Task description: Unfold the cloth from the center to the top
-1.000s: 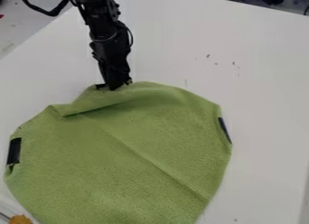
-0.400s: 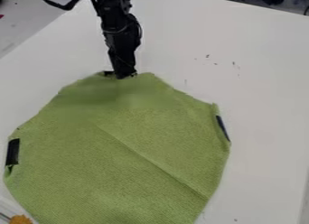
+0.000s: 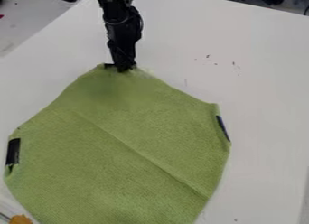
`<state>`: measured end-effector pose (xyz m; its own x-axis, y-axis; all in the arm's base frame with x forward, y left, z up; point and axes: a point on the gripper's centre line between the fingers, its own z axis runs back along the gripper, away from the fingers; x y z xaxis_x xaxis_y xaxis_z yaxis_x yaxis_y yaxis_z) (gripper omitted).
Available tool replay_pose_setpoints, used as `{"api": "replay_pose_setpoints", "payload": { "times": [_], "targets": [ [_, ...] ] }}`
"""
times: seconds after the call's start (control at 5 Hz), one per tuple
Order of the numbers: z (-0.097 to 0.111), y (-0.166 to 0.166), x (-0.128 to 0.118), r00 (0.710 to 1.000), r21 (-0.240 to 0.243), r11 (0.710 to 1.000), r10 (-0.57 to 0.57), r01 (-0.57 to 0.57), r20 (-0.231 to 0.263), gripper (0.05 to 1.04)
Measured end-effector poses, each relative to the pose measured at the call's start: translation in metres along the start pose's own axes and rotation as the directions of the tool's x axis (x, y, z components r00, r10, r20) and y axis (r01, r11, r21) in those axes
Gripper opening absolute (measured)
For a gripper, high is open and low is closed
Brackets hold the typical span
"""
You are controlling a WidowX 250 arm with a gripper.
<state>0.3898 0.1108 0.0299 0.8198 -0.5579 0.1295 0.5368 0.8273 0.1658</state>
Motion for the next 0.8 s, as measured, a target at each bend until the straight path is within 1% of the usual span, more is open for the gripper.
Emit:
{"api": "replay_pose_setpoints", "payload": {
  "times": [0.2, 0.4, 0.6, 0.8],
  "targets": [
    [0.008, 0.012, 0.003, 0.997, -0.011, 0.999, 0.046, -0.047, -0.055, 0.494],
    [0.015, 0.019, 0.007, 0.995, 0.011, 0.997, 0.071, -0.071, -0.064, 0.800],
    [0.021, 0.016, 0.011, 0.988, 0.007, 0.992, 0.129, -0.129, -0.088, 0.999],
    [0.025, 0.002, 0.020, 0.975, 0.014, 0.982, 0.188, -0.187, -0.119, 1.002]
  ]
}}
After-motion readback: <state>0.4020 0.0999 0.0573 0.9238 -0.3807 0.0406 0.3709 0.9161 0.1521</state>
